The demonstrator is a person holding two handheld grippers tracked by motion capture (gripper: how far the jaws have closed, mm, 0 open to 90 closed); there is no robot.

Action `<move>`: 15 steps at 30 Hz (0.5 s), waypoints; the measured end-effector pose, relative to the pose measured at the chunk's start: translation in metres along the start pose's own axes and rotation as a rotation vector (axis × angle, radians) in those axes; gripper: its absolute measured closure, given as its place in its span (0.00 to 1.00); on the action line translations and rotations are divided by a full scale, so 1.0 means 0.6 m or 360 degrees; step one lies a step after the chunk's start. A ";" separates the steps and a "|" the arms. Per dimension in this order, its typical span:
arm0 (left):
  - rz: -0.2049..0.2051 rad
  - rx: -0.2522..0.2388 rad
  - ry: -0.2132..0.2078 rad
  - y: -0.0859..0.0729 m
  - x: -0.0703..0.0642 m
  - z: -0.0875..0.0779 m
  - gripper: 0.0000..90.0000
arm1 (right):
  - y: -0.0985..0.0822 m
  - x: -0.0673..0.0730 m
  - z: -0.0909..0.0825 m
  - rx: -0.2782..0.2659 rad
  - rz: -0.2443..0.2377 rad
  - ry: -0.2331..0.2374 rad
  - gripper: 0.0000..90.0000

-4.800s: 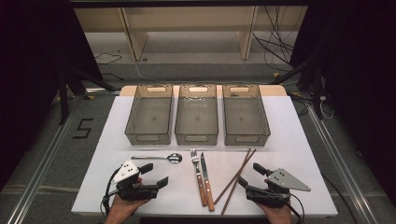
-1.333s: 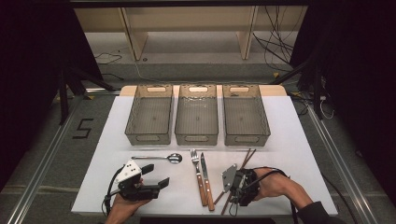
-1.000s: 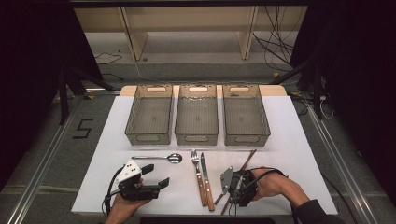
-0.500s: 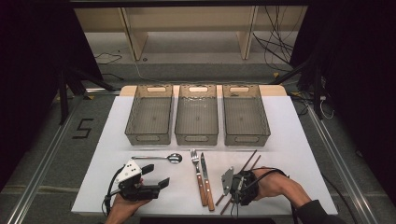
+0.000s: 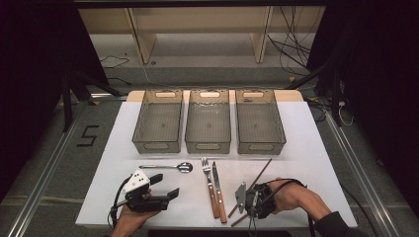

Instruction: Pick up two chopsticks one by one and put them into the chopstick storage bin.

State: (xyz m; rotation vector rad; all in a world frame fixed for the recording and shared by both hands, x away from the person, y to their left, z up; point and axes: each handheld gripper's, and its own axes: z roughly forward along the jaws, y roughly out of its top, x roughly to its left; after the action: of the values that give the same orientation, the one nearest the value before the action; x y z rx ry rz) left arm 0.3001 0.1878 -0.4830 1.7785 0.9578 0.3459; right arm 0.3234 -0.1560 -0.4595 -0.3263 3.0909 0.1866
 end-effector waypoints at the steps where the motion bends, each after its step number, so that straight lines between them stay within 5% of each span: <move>1: 0.0000 0.0002 -0.0001 0.000 0.000 0.000 0.18 | 0.000 0.001 0.000 0.0005 -0.0010 0.0001 0.86; 15: -0.0001 -0.0002 -0.0001 0.000 0.000 0.000 0.18 | -0.007 0.011 -0.002 -0.0004 -0.0111 0.0025 0.95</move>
State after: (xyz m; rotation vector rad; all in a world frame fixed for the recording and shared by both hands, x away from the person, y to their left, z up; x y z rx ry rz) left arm 0.2999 0.1879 -0.4829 1.7770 0.9578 0.3455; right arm 0.3177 -0.1618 -0.4592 -0.4370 3.0893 0.1873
